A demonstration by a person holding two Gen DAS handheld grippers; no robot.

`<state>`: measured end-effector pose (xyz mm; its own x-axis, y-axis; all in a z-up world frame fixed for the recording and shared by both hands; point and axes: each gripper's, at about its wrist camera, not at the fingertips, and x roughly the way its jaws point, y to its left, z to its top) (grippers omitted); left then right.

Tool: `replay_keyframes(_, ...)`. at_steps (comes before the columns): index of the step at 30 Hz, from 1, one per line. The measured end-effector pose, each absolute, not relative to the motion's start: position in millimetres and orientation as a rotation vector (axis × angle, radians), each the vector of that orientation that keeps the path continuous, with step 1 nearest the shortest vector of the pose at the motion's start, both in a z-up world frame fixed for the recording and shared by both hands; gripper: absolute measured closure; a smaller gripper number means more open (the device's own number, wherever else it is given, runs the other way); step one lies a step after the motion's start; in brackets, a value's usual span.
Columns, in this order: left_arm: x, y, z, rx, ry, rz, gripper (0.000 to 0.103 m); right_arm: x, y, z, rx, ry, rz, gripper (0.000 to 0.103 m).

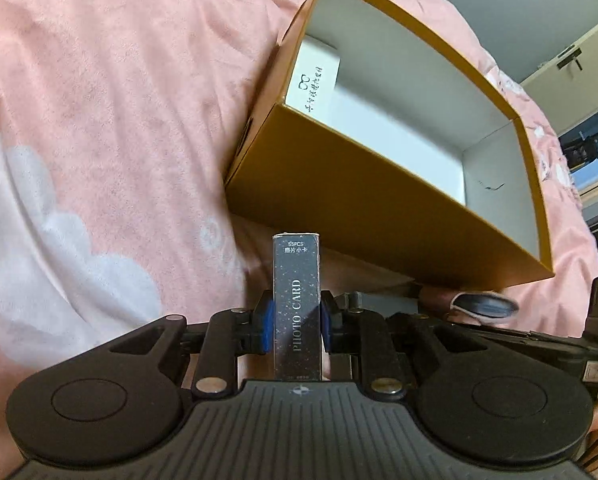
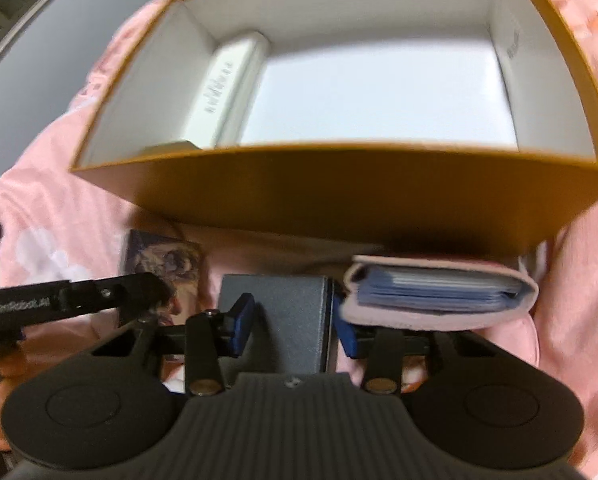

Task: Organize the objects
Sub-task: 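Grasp the dark photo card pack with the left gripper while the right gripper grasps the black card holder, then lift the photo card pack with the left gripper while the right gripper lifts the black card holder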

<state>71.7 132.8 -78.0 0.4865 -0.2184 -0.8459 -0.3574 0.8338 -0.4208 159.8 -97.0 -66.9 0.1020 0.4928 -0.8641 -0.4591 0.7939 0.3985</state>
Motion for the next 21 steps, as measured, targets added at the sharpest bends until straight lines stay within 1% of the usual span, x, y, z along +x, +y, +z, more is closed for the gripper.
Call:
replay_keyframes(1, 74, 130, -79, -0.606, 1.080, 0.093, 0.078, 161, -100, -69, 0.052, 1.301, 0.691, 0.053)
replay_keyframes(3, 74, 129, -80, -0.602, 1.083, 0.096, 0.078, 162, -101, -70, 0.052, 1.309, 0.672, 0.050)
replay_keyframes(4, 74, 129, -80, -0.601, 1.083, 0.096, 0.078, 162, -101, -70, 0.043, 1.314, 0.663, 0.046)
replay_keyframes(5, 74, 129, -80, -0.600, 1.083, 0.095, 0.078, 163, -100, -71, 0.036, 1.319, 0.657, 0.043)
replay_keyframes(6, 74, 128, -81, -0.597, 1.083, 0.095, 0.078, 164, -101, -72, 0.038, 1.331, 0.659, 0.043)
replay_keyframes(11, 75, 128, -84, -0.606, 1.085, 0.096, 0.078, 182, -104, -85, 0.125, 1.430, 0.695, 0.035)
replay_keyframes(14, 77, 128, -86, -0.612, 1.088, 0.098, 0.078, 186, -104, -91, 0.162, 1.451, 0.718, 0.033)
replay_keyframes(16, 77, 128, -86, -0.611, 1.089, 0.098, 0.078, 185, -105, -92, 0.175, 1.452, 0.730, 0.035)
replay_keyframes(17, 79, 127, -87, -0.611, 1.091, 0.099, 0.078, 184, -106, -92, 0.178, 1.447, 0.737, 0.039)
replay_keyframes(21, 78, 127, -87, -0.609, 1.095, 0.101, 0.078, 175, -108, -79, 0.146, 1.396, 0.752, 0.047)
